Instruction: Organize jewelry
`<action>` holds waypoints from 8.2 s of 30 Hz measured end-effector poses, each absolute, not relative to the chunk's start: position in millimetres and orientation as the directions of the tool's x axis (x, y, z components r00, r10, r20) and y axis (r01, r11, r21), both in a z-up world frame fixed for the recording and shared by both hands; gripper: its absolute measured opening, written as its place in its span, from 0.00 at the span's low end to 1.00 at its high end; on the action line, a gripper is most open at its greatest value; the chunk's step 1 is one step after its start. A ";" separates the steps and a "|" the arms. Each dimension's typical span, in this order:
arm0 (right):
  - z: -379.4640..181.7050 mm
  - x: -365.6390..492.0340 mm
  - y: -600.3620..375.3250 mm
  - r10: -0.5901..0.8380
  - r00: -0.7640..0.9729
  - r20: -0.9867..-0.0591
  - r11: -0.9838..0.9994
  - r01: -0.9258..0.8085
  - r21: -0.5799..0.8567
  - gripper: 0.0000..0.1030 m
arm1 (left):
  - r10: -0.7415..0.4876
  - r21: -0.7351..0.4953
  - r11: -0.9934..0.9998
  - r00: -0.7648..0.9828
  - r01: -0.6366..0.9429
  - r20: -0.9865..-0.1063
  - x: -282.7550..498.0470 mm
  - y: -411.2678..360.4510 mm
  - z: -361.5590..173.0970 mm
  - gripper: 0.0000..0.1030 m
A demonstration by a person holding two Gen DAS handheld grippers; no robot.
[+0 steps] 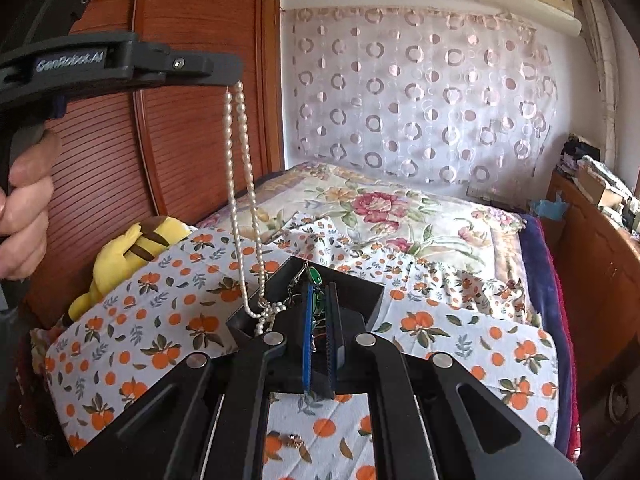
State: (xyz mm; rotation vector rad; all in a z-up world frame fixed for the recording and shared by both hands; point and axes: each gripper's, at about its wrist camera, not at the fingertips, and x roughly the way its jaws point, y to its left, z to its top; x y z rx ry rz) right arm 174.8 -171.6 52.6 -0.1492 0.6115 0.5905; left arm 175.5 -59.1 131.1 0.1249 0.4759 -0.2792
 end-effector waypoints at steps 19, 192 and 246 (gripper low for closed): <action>10.4 200.2 -152.9 0.444 0.607 -0.659 0.835 -0.547 0.058 0.32 | -0.209 0.034 0.962 0.814 0.270 -0.541 178.5 -38.9 74.9 0.23; 36.5 56.8 -208.5 0.301 0.828 -0.472 0.950 -0.304 0.073 0.97 | -0.002 0.027 0.999 0.865 0.018 -0.502 42.4 -1.6 23.4 0.93; 30.2 53.6 -210.1 0.281 0.840 -0.465 0.957 -0.284 0.065 0.97 | 0.008 0.020 1.000 0.860 0.003 -0.510 37.0 2.5 10.4 0.92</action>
